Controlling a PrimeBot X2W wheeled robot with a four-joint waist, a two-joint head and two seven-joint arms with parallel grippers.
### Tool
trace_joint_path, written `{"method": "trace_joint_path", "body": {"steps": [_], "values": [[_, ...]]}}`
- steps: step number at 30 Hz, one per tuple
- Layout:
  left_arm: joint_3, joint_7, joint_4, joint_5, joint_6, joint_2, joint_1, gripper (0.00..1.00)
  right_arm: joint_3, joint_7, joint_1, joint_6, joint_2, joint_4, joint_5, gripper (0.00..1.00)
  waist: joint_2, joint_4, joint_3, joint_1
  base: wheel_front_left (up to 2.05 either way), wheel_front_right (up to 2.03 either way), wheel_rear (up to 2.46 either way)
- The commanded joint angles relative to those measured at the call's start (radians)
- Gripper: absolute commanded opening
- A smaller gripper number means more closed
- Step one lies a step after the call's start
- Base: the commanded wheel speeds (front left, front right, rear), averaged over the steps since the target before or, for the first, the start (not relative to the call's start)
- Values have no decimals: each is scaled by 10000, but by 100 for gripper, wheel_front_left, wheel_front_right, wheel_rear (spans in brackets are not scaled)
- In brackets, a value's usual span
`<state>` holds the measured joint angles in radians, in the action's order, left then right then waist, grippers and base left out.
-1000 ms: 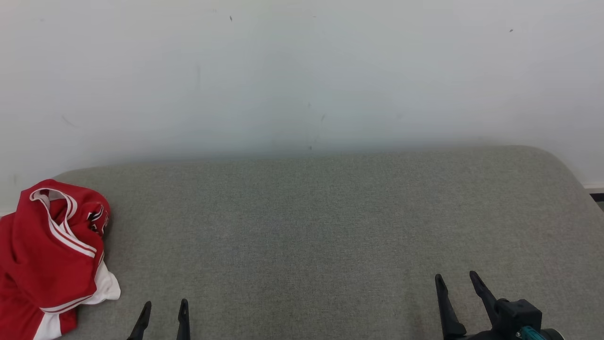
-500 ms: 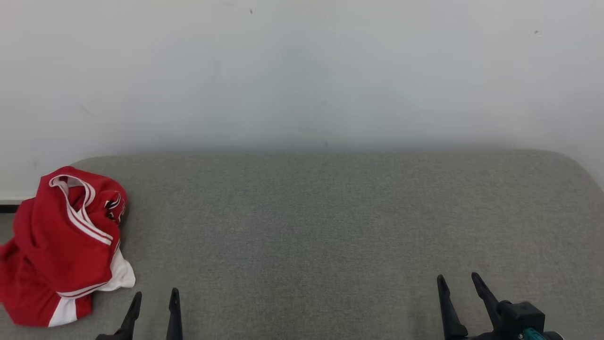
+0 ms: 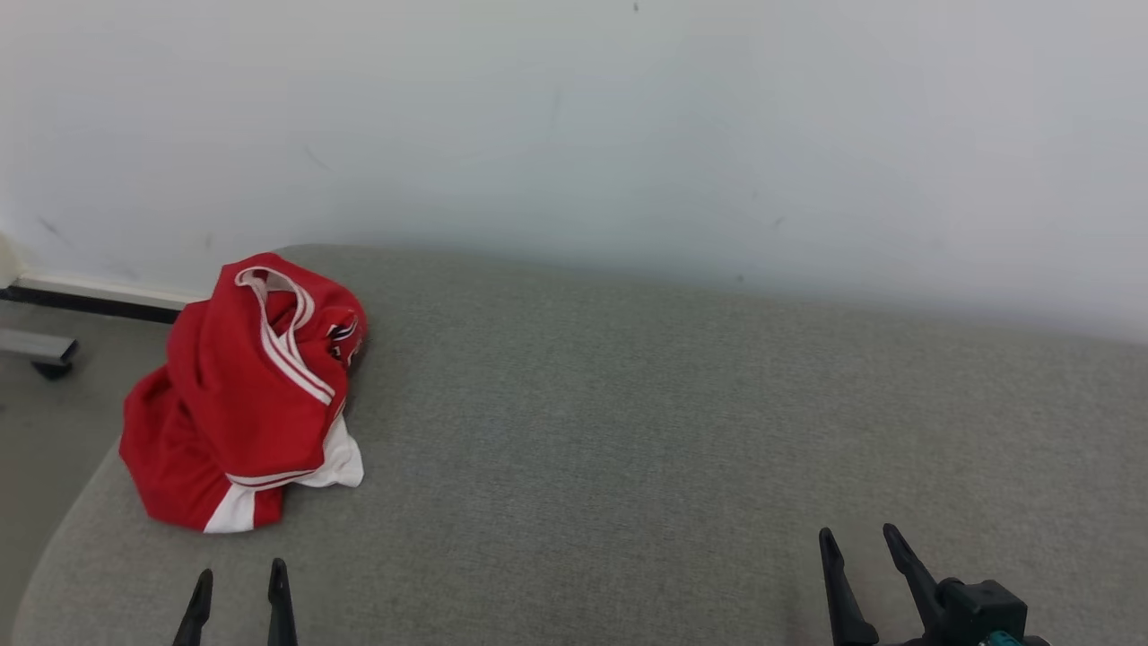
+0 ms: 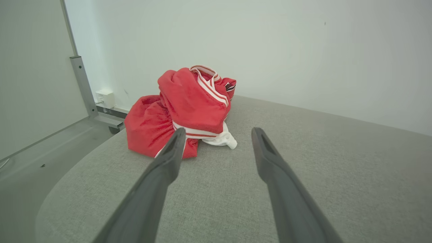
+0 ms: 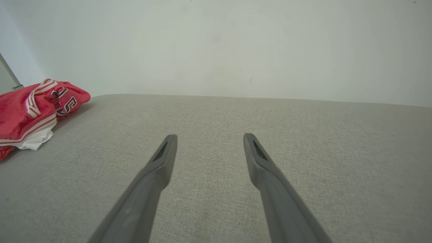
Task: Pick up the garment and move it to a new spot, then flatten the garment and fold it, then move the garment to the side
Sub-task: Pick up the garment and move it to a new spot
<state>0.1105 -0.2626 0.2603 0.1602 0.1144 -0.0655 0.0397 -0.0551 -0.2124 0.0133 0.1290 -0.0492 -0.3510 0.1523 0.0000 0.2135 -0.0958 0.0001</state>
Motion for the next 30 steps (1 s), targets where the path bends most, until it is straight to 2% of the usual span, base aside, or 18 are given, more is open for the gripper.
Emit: {"method": "trace_joint_path", "body": {"steps": [1,12,23,30], "values": [[33,-35,-43,-71,-19,-15,73,100,11,-81,18,33,-18,-33,80,100,0,852,27,-1,0,0,0],[405,-35,-174,-162,-94,-156,274,100,-265,-285,281,33,-17,-262,245,100,0,2552,142,-1,0,0,0],[876,-35,-917,91,-424,38,882,100,-1146,-316,1206,31,-20,-591,133,100,0,2892,563,-1,0,0,0],[936,-35,-1073,167,-510,100,1057,100,-1348,-364,1483,31,-20,-749,106,100,0,2920,616,-1,0,0,0]]}}
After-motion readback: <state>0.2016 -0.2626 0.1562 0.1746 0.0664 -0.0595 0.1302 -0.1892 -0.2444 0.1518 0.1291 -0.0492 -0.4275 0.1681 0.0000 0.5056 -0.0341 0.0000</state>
